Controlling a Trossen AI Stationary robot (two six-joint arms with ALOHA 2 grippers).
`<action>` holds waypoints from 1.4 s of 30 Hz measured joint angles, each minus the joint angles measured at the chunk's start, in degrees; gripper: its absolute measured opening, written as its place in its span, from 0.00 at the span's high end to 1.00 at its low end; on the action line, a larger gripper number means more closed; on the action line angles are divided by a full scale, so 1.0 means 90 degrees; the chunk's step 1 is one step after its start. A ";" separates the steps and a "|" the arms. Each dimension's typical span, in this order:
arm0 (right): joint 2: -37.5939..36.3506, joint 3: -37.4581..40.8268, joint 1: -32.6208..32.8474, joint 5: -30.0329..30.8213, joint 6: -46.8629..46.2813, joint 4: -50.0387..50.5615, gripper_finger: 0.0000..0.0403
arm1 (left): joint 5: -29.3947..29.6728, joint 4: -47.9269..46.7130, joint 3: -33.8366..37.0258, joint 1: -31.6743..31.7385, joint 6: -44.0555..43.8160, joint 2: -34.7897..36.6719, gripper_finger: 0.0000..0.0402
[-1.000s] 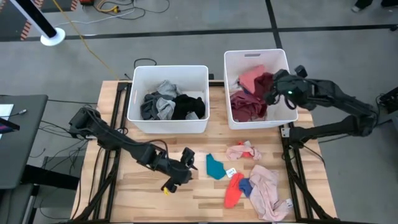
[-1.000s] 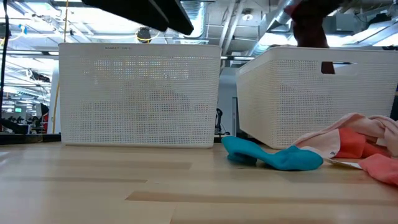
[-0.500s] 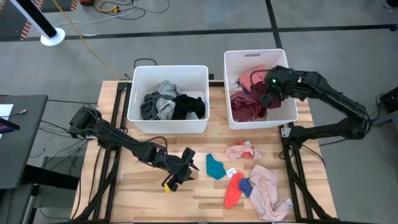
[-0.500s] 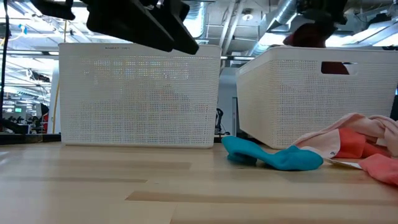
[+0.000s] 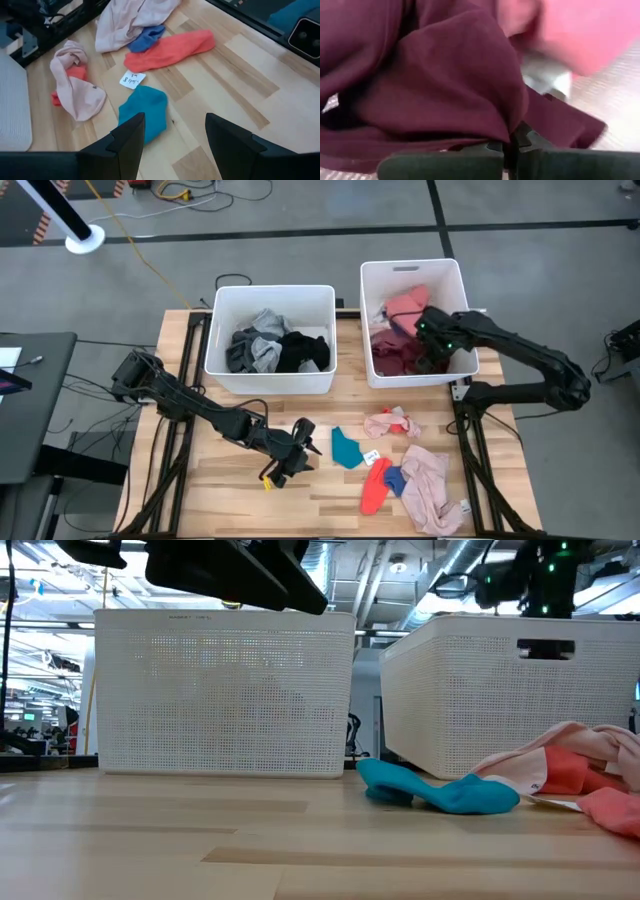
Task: Sort clothes
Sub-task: Put the dark red underwear into the right white laundry organizer, then put the blue sock into the right white laundry organizer
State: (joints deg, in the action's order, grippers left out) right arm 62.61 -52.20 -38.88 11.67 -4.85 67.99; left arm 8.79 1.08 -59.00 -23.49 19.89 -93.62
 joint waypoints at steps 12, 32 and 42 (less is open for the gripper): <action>0.0041 0.0931 -0.0554 -0.1201 0.0257 -0.1015 0.97 | -0.0594 0.0355 0.0000 0.0607 0.0045 -0.0019 0.49; -0.0897 0.0194 -0.0537 -0.1220 -0.0627 -0.1136 0.44 | -0.1231 0.1453 -0.0275 0.0999 0.0350 -0.1607 0.49; -0.1873 -0.0464 0.0463 -0.1274 -0.1253 -0.1835 0.45 | -0.1277 0.1449 -0.0362 0.1290 0.0567 -0.1681 0.49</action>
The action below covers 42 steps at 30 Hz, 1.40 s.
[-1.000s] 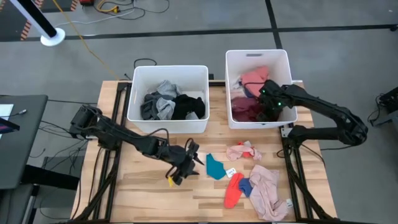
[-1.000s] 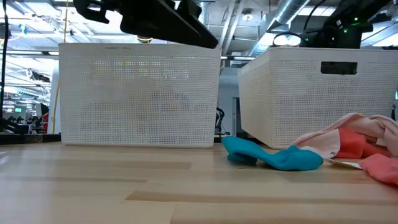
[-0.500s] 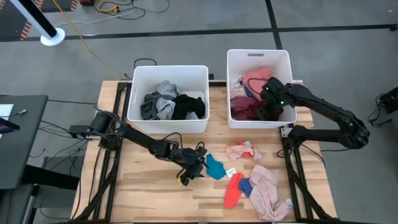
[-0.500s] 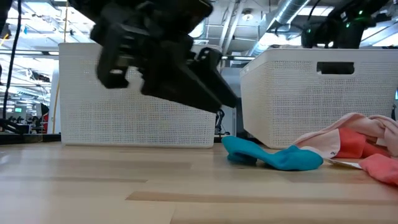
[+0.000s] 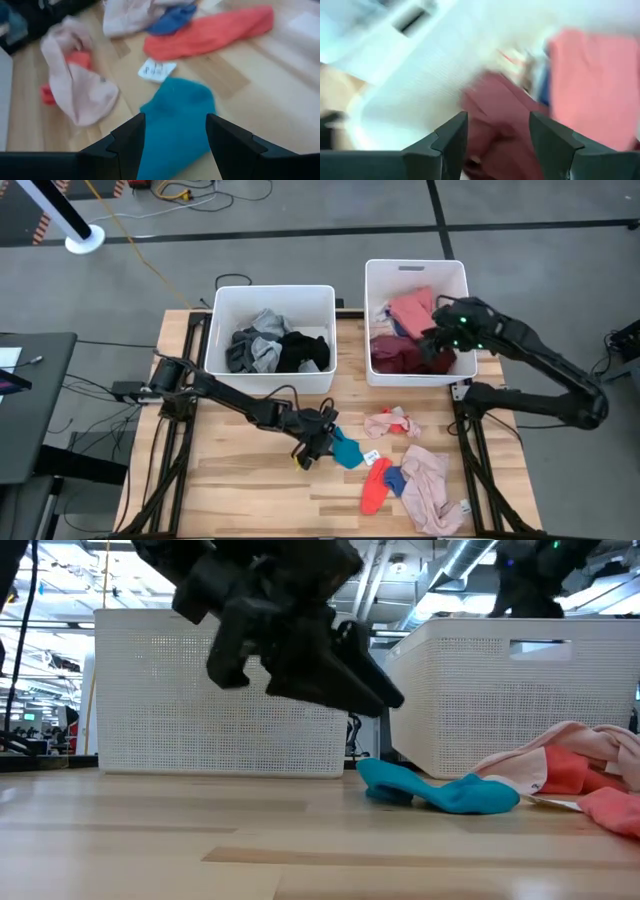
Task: Sort clothes
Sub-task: Put the blue sock into the right white laundry organizer
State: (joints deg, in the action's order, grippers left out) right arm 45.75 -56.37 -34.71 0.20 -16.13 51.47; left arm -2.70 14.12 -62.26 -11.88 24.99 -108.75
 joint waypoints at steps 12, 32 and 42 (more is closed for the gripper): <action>-0.0560 -0.0042 0.1827 -0.0013 -0.0336 -0.1987 0.45 | -0.0525 -0.0020 -0.0122 0.0111 -0.0092 -0.0691 0.49; 0.0630 -0.0040 0.3839 0.0678 -0.0327 -0.2393 0.45 | -0.0278 -0.0358 -0.0699 0.0114 -0.0156 -0.1243 0.97; 0.1306 -0.0042 0.5080 0.0678 0.0012 -0.3301 0.45 | -0.0041 -0.0679 -0.0680 0.0104 -0.0086 -0.0936 0.99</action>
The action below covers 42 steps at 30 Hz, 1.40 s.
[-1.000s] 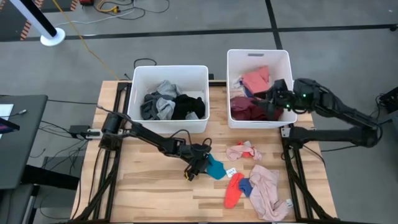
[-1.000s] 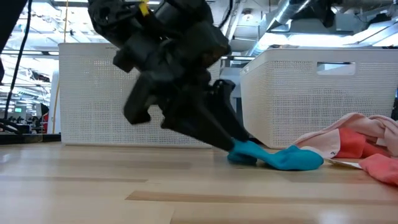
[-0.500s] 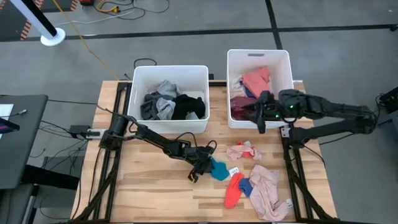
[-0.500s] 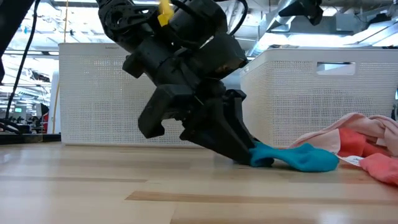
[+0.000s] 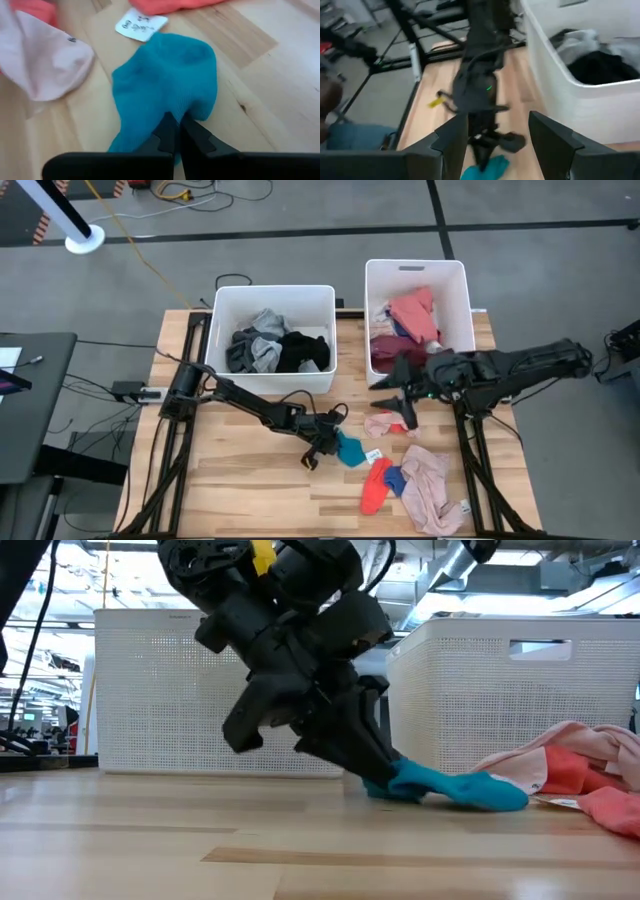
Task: Sort clothes
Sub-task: Put the blue sock into the right white laundry organizer
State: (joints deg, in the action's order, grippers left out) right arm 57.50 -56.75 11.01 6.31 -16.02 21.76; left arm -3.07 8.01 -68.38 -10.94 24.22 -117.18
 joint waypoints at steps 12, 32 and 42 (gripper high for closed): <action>0.0648 0.0002 0.1121 0.0521 -0.0032 -0.0053 0.45 | 0.0539 -0.0940 0.0000 -0.0219 0.0287 0.1318 1.00; 0.2674 0.0002 0.1522 0.1056 -0.0050 -0.0906 0.45 | 0.1483 -0.1542 -0.0002 -0.0389 0.0051 0.2722 1.00; 0.2710 0.0002 0.1633 0.2198 0.0553 -0.1329 0.45 | 0.1154 -0.1533 -0.0002 -0.0389 -0.0193 0.2749 1.00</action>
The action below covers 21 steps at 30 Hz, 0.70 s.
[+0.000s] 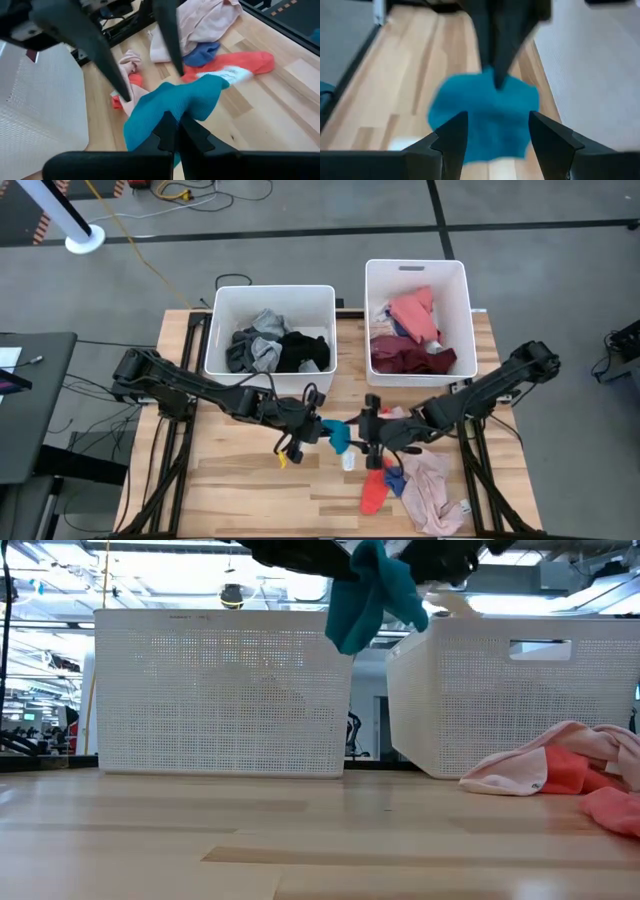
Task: Sort clothes
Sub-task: Put the blue sock into the right white laundry organizer
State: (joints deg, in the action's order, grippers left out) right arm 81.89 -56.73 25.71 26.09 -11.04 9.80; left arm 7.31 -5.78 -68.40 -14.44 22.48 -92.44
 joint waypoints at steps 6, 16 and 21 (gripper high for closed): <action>-0.0002 -0.0002 0.0032 -0.0003 0.0114 -0.0259 0.45 | 0.0002 0.0156 0.0000 0.0000 0.0030 0.0000 1.00; -0.0002 -0.0001 0.0032 -0.0005 0.0039 -0.0267 0.45 | 0.0003 0.0480 -0.0012 -0.0013 0.0141 0.0000 1.00; -0.0002 -0.0002 -0.0032 -0.0009 -0.0008 -0.0268 0.45 | 0.0010 0.0706 -0.0012 -0.0124 0.0286 0.0000 1.00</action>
State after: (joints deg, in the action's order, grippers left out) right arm 81.87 -56.74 25.42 26.01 -11.11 7.38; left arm 7.40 0.57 -68.51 -15.55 25.05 -92.44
